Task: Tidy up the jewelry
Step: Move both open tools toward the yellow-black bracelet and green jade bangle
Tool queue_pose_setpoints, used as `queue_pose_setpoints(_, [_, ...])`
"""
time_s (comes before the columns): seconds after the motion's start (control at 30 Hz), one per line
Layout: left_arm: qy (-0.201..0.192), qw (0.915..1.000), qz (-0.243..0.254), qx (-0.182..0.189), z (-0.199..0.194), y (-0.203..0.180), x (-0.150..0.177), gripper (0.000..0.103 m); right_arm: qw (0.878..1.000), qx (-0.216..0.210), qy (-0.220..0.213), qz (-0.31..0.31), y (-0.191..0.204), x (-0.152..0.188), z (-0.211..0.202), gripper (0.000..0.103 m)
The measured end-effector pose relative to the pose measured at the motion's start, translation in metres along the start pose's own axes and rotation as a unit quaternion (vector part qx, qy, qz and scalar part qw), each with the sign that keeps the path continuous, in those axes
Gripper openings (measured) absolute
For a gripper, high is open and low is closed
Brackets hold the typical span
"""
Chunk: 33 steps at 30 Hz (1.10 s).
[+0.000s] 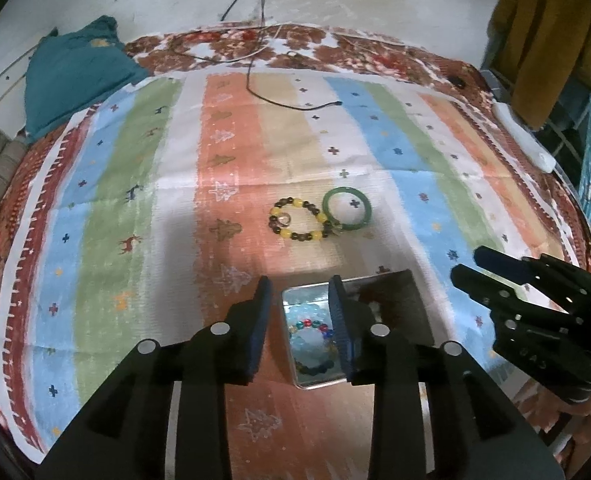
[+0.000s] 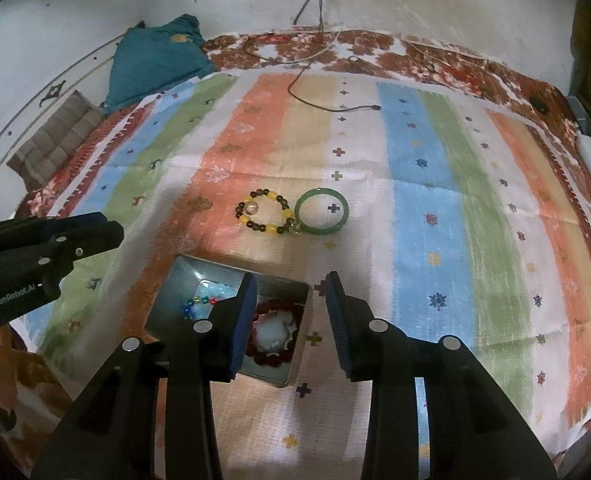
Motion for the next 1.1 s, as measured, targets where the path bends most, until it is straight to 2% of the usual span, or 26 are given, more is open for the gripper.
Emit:
queue_pose_setpoints(0.2, [0.011, 0.9998, -0.004, -0.014, 0.013, 0.006, -0.008, 0.039, 1.000, 0.017, 0.020, 0.008, -0.010, -0.003, 0.013, 0.043])
queue_pose_setpoints(0.3, [0.016, 0.9997, 0.001, -0.017, 0.021, 0.005, -0.011, 0.047, 0.999, 0.020, 0.026, 0.012, -0.014, -0.006, 0.018, 0.046])
queue_pose_setpoints(0.37, [0.020, 0.9996, 0.004, -0.022, 0.026, 0.005, -0.014, 0.047, 0.999, 0.019, 0.027, 0.015, -0.015, -0.009, 0.020, 0.053])
queue_pose_setpoints(0.4, [0.022, 0.9994, 0.005, -0.025, 0.028, 0.005, -0.015, 0.049, 0.999, 0.020, 0.027, 0.015, -0.016, -0.011, 0.021, 0.054])
queue_pose_setpoints(0.5, [0.023, 0.9988, 0.014, -0.042, 0.033, 0.012, -0.022, 0.059, 0.999, 0.031, 0.034, 0.007, -0.020, -0.015, 0.028, 0.054])
queue_pose_setpoints(0.63, [0.031, 0.9981, -0.004, -0.052, 0.042, 0.028, -0.029, 0.059, 0.998, 0.040, 0.049, 0.011, -0.029, -0.017, 0.040, 0.054])
queue_pose_setpoints(0.73, [0.040, 0.9976, 0.006, -0.056, 0.051, 0.027, -0.031, 0.059, 0.998, 0.039, 0.049, 0.012, -0.031, -0.023, 0.045, 0.063])
queue_pose_setpoints(0.9, [0.048, 0.9971, 0.016, -0.057, 0.066, 0.024, -0.037, 0.061, 0.997, 0.052, 0.058, 0.011, -0.037, -0.028, 0.056, 0.064])
queue_pose_setpoints(1.1, [0.060, 0.9948, 0.019, -0.081, 0.083, 0.032, -0.040, 0.064, 0.996, 0.051, 0.064, 0.024, -0.044, -0.033, 0.066, 0.064])
Point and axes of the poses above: each gripper's, at about its wrist camera, not at the fingertips, and z roughly the way its jaws point, y to its left, x to its underside, the point moved 8 cm from there along z, roughly the way its jaws point, and after that the axes turned 1 degree about z, right-handed, at the moved point
